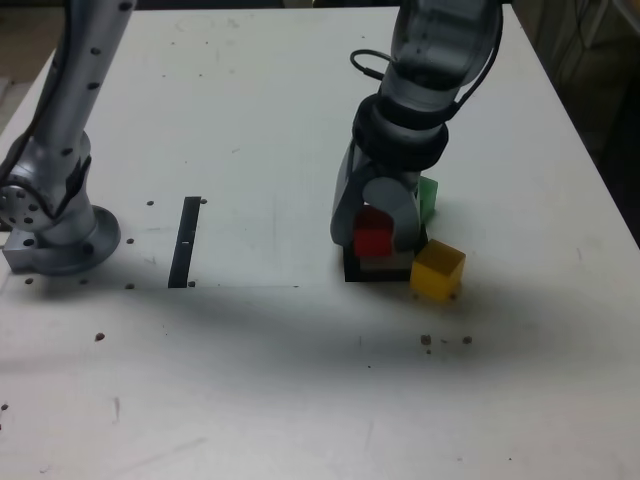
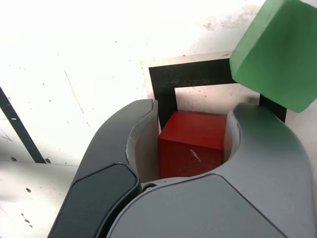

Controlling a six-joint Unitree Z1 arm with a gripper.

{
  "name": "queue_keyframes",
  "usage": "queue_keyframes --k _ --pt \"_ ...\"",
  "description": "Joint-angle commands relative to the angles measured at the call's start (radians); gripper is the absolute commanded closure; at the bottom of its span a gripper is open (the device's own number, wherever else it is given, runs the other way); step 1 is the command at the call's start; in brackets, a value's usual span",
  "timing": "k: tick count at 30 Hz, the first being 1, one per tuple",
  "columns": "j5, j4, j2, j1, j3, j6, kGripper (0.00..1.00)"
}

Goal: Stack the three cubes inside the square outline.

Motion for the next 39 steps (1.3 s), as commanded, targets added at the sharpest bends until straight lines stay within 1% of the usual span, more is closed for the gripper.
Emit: queue_keyframes --k 1,2,7,8,9,11,19,23,31,34,39 --pt "0.001 0.004 0.011 0.002 -0.010 -0.002 0.61" --pt "0.001 0.004 0.013 0.003 -0.010 -0.001 0.58" --pt "0.001 0.002 0.021 0.009 -0.010 0.005 0.13" --pt "0.001 0.001 0.021 0.010 -0.010 0.006 0.06" --pt "0.002 0.001 0.022 0.010 -0.010 0.006 0.03" --pt "0.003 0.001 0.021 0.011 -0.010 0.006 0.01" --pt "0.012 -0.001 0.010 0.011 -0.021 0.006 0.01" --pt "0.022 0.003 -0.010 0.011 -0.027 0.006 0.01" --pt "0.032 0.023 -0.056 0.009 -0.010 -0.005 0.01" --pt "0.047 0.034 -0.081 0.000 0.000 -0.018 0.01" --pt "0.082 0.057 -0.116 -0.032 -0.004 -0.021 0.01"
